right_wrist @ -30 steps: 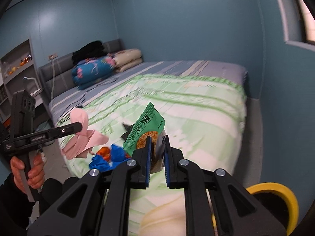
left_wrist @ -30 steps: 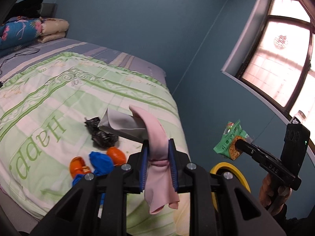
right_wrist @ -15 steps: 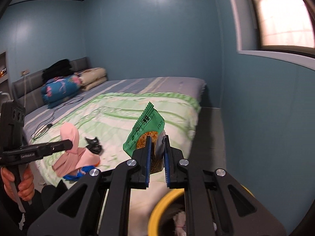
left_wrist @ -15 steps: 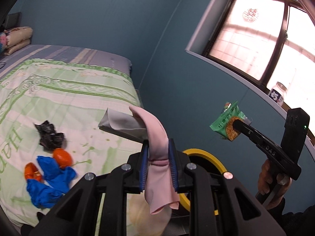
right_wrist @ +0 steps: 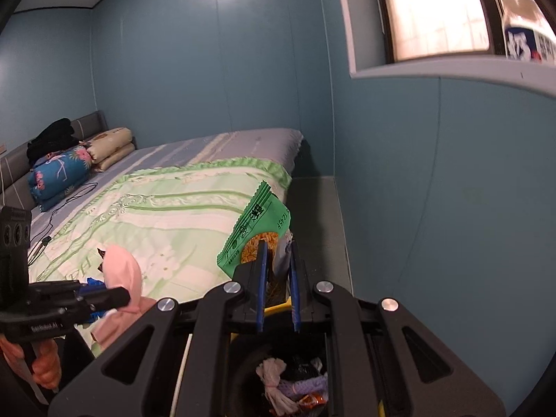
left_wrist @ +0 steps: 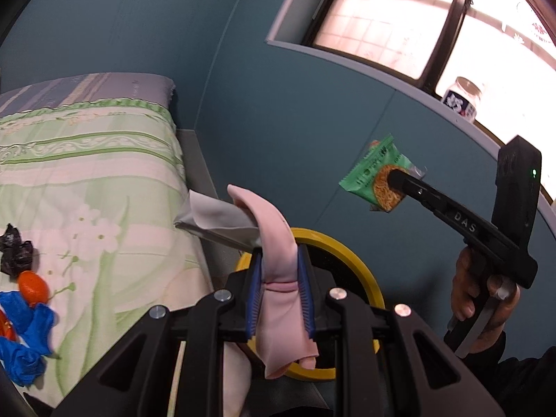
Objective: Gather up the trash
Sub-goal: 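Carry the pink cloth with the left tool while the right tool carries the green packet to the bin, then open the left tool over the yellow bin while the right tool opens, dropping the green packet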
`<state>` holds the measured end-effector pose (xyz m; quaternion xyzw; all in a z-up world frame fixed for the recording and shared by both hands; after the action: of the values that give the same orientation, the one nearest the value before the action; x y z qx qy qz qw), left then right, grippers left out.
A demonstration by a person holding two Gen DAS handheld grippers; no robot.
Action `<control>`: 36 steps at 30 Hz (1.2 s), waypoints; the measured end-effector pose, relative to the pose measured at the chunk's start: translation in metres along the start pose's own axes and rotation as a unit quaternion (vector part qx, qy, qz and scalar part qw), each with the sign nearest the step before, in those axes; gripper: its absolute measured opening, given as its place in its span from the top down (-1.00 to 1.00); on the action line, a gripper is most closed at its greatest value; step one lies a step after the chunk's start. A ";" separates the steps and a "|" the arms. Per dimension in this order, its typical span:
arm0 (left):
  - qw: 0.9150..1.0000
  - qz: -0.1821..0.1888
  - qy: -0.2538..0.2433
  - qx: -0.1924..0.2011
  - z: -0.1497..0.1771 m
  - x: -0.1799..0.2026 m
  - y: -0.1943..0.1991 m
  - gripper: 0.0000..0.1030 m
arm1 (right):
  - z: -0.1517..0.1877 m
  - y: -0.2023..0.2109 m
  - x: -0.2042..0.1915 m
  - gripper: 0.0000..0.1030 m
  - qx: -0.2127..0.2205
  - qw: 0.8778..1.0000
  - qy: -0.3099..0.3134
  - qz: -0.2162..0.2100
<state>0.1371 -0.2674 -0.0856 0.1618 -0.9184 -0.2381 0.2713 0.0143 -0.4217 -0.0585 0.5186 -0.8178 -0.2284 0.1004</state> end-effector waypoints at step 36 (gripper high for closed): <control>0.995 0.026 -0.009 -0.094 0.046 0.027 -0.081 -0.03 | 0.050 -0.056 0.050 0.17 -0.114 0.991 -0.064 0.023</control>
<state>0.1026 -0.3301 -0.1511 0.1097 -0.8983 -0.3180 0.2826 0.0174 -0.4727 -0.1330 0.4694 -0.8029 -0.3503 0.1110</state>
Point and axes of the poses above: each gripper's, at about its wrist camera, not at the fingertips, and y roughly against the way its jaws point, x to its right, z to its underside, the point moved 5 cm from there along -y, roughly the way its jaws point, and after that the axes turned 6 degrees about z, right-handed, at the moved point
